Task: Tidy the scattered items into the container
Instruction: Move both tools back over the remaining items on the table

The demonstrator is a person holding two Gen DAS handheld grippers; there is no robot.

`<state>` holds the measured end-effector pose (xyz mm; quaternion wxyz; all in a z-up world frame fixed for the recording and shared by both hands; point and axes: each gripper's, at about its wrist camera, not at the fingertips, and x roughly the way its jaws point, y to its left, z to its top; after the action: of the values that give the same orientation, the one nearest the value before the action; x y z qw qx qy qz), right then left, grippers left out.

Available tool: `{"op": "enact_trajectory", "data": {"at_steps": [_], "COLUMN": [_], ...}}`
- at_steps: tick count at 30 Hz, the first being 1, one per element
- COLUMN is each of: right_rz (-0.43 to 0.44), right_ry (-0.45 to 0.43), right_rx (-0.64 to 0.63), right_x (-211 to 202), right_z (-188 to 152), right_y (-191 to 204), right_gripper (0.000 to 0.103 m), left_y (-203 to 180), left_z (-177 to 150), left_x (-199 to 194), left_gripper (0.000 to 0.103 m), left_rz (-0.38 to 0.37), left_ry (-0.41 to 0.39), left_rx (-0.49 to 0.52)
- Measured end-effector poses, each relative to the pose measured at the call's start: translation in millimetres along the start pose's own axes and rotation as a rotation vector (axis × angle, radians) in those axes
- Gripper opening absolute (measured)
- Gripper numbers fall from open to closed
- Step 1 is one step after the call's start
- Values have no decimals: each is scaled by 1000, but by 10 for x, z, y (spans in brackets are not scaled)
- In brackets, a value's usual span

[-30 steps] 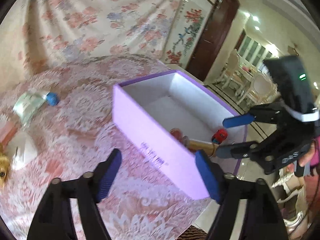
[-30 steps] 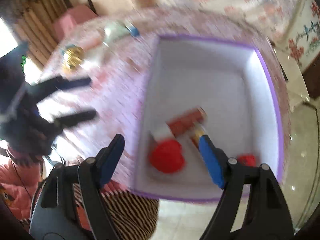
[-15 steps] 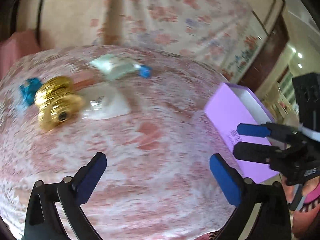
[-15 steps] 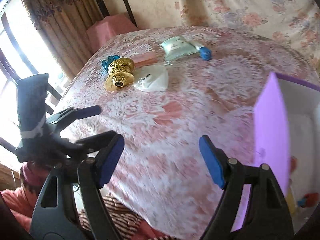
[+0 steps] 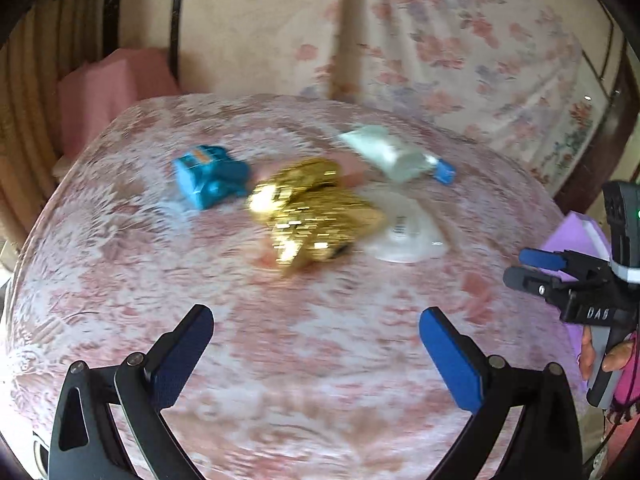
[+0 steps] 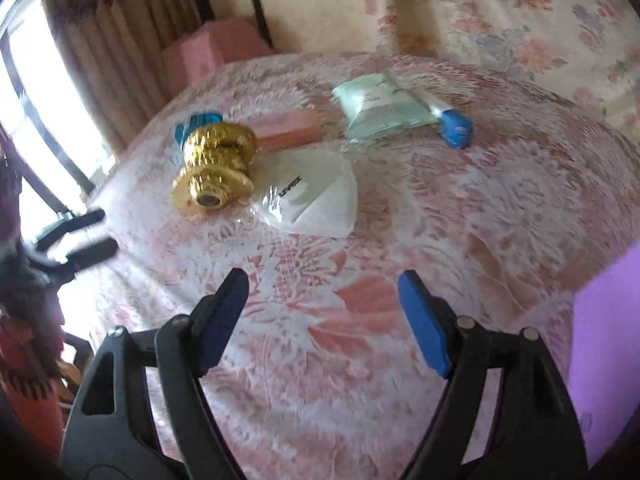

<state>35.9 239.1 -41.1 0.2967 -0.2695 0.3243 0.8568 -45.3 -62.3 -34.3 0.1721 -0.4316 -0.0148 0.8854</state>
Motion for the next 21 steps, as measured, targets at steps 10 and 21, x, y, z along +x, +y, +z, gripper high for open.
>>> {"op": "enact_trajectory", "data": {"at_steps": [10, 21], "right_rz": [-5, 49], "right_ry": [44, 63], "right_rx": [-42, -28], "right_x": [650, 1013], "right_z": [315, 605], "right_y": [6, -107], "right_gripper": [79, 85], "left_y": [599, 749], "left_z": [191, 440], "left_x": [386, 605], "left_gripper": [103, 103], "left_rz": [67, 32], "left_ry": [43, 19], "left_rx": [-76, -105]}}
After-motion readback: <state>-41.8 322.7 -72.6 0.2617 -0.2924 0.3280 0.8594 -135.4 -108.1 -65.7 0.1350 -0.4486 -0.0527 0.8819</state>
